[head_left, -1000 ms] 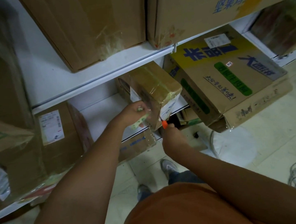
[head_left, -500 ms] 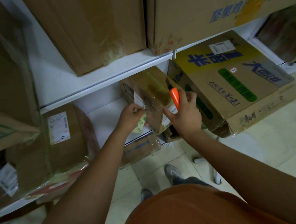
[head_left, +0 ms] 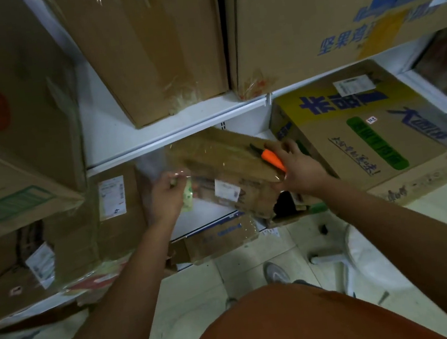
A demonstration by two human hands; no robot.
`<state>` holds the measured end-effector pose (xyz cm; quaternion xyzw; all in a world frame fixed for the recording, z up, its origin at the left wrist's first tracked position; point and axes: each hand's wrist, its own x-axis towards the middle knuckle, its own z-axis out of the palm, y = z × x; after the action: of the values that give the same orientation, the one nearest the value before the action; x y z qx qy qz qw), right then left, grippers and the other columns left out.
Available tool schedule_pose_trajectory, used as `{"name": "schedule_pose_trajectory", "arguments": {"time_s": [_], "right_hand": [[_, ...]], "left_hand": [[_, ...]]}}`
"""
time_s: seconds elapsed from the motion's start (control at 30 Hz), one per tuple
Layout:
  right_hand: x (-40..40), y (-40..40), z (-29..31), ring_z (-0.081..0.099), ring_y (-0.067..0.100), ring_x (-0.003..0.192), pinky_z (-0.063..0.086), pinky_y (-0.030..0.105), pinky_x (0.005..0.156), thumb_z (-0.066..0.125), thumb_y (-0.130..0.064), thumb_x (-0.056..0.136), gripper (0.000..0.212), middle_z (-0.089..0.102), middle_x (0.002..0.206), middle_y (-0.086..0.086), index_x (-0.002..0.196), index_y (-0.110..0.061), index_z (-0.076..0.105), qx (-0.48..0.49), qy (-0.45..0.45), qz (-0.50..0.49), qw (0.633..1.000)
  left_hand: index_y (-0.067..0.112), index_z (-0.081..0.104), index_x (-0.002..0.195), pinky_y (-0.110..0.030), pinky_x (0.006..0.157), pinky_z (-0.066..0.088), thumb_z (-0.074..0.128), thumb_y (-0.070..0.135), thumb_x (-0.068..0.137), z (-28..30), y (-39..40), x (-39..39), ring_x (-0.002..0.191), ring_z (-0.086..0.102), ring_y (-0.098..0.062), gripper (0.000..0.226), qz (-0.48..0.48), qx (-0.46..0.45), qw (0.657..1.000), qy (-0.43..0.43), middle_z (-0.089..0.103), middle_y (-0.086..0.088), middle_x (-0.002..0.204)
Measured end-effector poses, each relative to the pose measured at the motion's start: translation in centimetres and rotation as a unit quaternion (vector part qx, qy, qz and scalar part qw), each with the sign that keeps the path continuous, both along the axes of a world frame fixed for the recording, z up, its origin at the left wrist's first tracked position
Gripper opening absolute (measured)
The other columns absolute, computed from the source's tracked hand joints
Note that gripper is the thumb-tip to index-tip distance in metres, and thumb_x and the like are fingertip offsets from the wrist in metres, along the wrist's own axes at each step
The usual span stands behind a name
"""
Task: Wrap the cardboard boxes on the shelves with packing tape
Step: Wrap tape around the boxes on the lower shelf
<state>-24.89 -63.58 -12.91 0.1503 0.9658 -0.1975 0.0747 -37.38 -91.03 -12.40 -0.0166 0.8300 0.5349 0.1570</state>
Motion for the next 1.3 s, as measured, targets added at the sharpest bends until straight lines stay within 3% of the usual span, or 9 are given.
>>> {"name": "schedule_pose_trajectory", "arguments": {"time_s": [0.17, 0.37, 0.47, 0.63, 0.8, 0.93, 1.1, 1.2, 1.3], "right_hand": [[-1.5, 2.0, 1.3, 0.063, 0.039, 0.098, 0.056, 0.043, 0.077, 0.080, -0.062, 0.066, 0.118, 0.016, 0.153, 0.015, 0.155, -0.030, 0.010, 0.088, -0.037, 0.136, 0.986], [-6.1, 4.3, 3.5, 0.063, 0.037, 0.096, 0.056, 0.039, 0.077, 0.085, -0.049, 0.067, 0.126, 0.008, 0.158, 0.016, 0.157, -0.020, 0.002, 0.212, -0.066, 0.211, 0.952], [-7.1, 5.2, 4.3, 0.061, 0.035, 0.107, 0.055, 0.037, 0.077, 0.079, -0.033, 0.079, 0.119, -0.004, 0.163, 0.014, 0.157, -0.021, -0.010, 0.250, -0.111, 0.218, 0.937], [-7.8, 5.7, 3.6, 0.062, 0.033, 0.107, 0.047, 0.031, 0.061, 0.072, -0.017, 0.085, 0.113, -0.016, 0.164, 0.004, 0.155, -0.030, -0.015, 0.243, -0.119, 0.204, 0.941], [-8.4, 6.0, 3.5, 0.063, 0.033, 0.104, 0.051, 0.033, 0.061, 0.062, -0.007, 0.091, 0.103, -0.021, 0.164, 0.001, 0.155, -0.034, -0.014, 0.253, -0.117, 0.191, 0.941], [-8.0, 5.4, 1.9, 0.059, 0.042, 0.116, 0.057, 0.043, 0.076, 0.054, 0.003, 0.089, 0.097, -0.019, 0.164, 0.005, 0.156, -0.037, -0.004, 0.195, -0.088, 0.128, 0.968], [-5.9, 1.4, -0.1, 0.048, 0.046, 0.128, 0.048, 0.046, 0.092, 0.046, -0.001, 0.096, 0.078, 0.001, 0.161, 0.028, 0.159, -0.014, 0.001, 0.029, 0.002, -0.108, 0.994], [-4.1, -3.9, -1.4, 0.062, 0.037, 0.100, 0.051, 0.040, 0.077, 0.052, -0.007, 0.096, 0.059, 0.057, 0.123, 0.024, 0.149, -0.001, 0.026, -0.220, 0.130, -0.327, 0.910], [-4.0, -10.2, -1.7, 0.068, 0.029, 0.088, 0.055, 0.037, 0.073, 0.061, -0.021, 0.096, 0.028, 0.068, 0.097, 0.012, 0.119, -0.007, 0.055, -0.392, 0.122, -0.380, 0.829]], "left_hand": [[0.018, 0.063, 0.092, -0.027, 0.068, 0.038, 0.060, 0.040, 0.096, -0.1, -3.1, 0.2, 0.077, 0.058, -0.017, 0.022, 0.033, -0.171, 0.977, 0.126, 0.064, 0.003, 0.083], [0.021, 0.073, 0.077, -0.047, 0.082, 0.058, 0.073, 0.022, 0.086, 0.3, -6.9, 0.6, 0.076, 0.072, -0.029, 0.009, 0.078, 0.002, 0.996, 0.032, 0.074, -0.002, 0.074], [0.023, 0.073, 0.072, -0.039, 0.075, 0.056, 0.076, 0.022, 0.078, 2.0, -9.1, 0.7, 0.071, 0.069, -0.029, 0.007, 0.101, 0.032, 0.994, 0.024, 0.072, -0.007, 0.073], [-0.007, 0.067, 0.091, -0.014, 0.056, 0.049, 0.068, 0.009, 0.090, 4.2, -6.9, -0.8, 0.059, 0.065, -0.002, 0.017, 0.066, 0.008, 0.994, 0.081, 0.071, -0.009, 0.076], [0.018, 0.067, 0.083, -0.001, 0.057, 0.042, 0.069, 0.017, 0.093, 4.4, -3.1, -3.3, 0.062, 0.060, 0.003, 0.010, 0.022, -0.023, 0.996, 0.088, 0.065, 0.004, 0.076], [0.011, 0.071, 0.100, -0.013, 0.064, 0.054, 0.078, 0.020, 0.085, 3.9, -1.3, -5.7, 0.073, 0.068, -0.001, 0.019, 0.053, 0.042, 0.996, 0.049, 0.072, -0.004, 0.095], [0.023, 0.069, 0.090, -0.029, 0.075, 0.056, 0.083, 0.032, 0.077, 2.7, -0.4, -6.9, 0.084, 0.070, -0.018, 0.021, -0.005, -0.062, 0.998, -0.021, 0.072, -0.005, 0.104], [0.037, 0.072, 0.083, -0.038, 0.082, 0.059, 0.078, 0.054, 0.061, 1.9, -0.6, -8.1, 0.088, 0.071, -0.022, 0.028, -0.065, -0.100, 0.993, -0.024, 0.073, -0.004, 0.102], [0.036, 0.070, 0.078, -0.044, 0.089, 0.058, 0.077, 0.056, 0.058, 0.1, -0.9, -9.2, 0.092, 0.071, -0.027, 0.029, -0.085, -0.110, 0.990, -0.022, 0.074, -0.006, 0.102]]}}
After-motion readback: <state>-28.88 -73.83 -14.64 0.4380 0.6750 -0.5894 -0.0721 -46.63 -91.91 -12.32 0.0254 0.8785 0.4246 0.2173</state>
